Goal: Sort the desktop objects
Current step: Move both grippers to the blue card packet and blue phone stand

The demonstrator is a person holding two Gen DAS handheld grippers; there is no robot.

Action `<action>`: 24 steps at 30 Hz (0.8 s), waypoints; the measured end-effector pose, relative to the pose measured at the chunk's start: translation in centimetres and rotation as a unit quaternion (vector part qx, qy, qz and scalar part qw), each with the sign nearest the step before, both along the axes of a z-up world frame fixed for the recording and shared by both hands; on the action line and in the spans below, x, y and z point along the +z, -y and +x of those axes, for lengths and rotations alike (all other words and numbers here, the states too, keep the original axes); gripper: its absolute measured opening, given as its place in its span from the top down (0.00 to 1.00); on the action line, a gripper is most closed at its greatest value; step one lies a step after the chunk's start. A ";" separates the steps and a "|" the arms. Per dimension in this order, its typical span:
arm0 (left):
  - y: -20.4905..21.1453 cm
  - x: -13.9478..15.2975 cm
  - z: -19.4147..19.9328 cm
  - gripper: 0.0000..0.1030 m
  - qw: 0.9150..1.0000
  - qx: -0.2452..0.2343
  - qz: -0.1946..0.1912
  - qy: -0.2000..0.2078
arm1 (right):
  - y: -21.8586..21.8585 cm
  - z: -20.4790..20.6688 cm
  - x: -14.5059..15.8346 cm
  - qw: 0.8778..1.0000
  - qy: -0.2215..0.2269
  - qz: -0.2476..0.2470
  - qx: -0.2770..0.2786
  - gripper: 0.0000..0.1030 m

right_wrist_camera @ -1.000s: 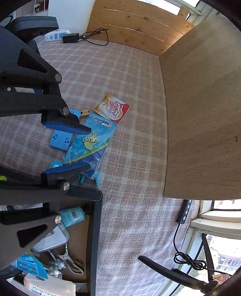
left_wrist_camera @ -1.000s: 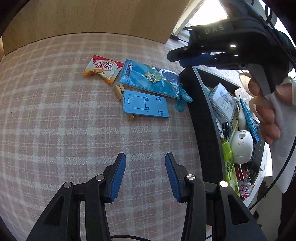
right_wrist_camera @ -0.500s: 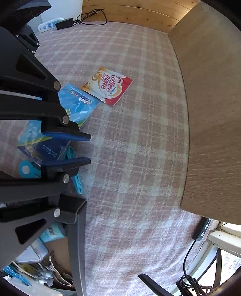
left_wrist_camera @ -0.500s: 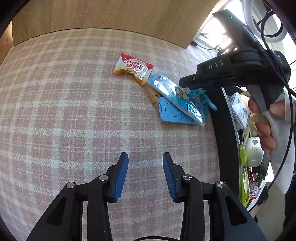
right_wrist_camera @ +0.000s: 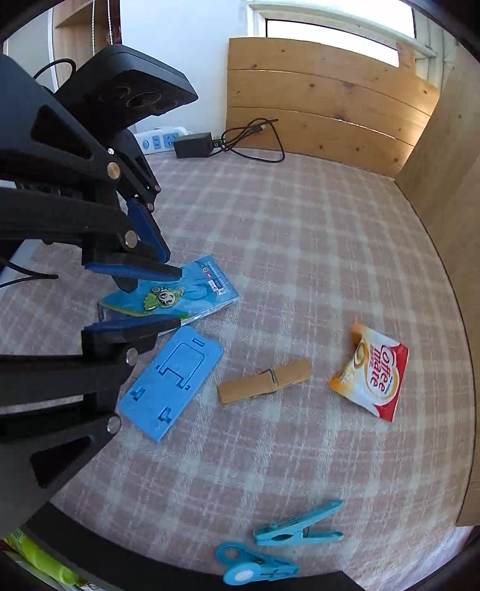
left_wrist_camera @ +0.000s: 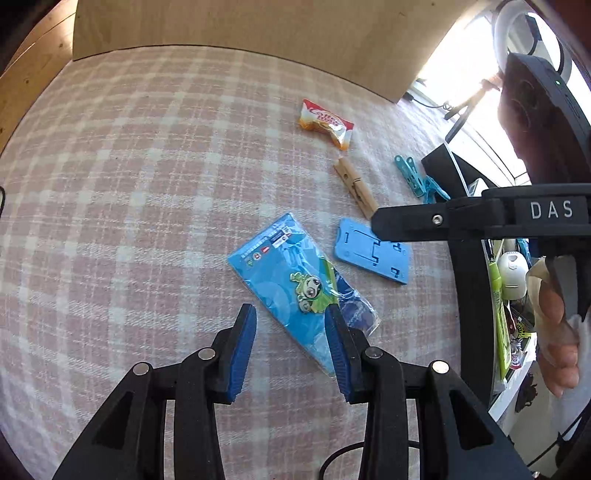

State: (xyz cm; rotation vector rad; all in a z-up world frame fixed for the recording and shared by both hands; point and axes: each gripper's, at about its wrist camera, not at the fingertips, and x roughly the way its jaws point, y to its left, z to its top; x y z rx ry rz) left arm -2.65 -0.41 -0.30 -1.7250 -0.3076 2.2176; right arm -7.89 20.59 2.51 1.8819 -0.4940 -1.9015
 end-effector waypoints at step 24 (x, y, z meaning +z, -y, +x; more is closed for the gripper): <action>-4.5 -1.2 -0.5 0.39 0.996 0.069 -0.058 0.013 | 0.4 0.2 -2.4 0.936 -0.126 0.209 0.253 0.46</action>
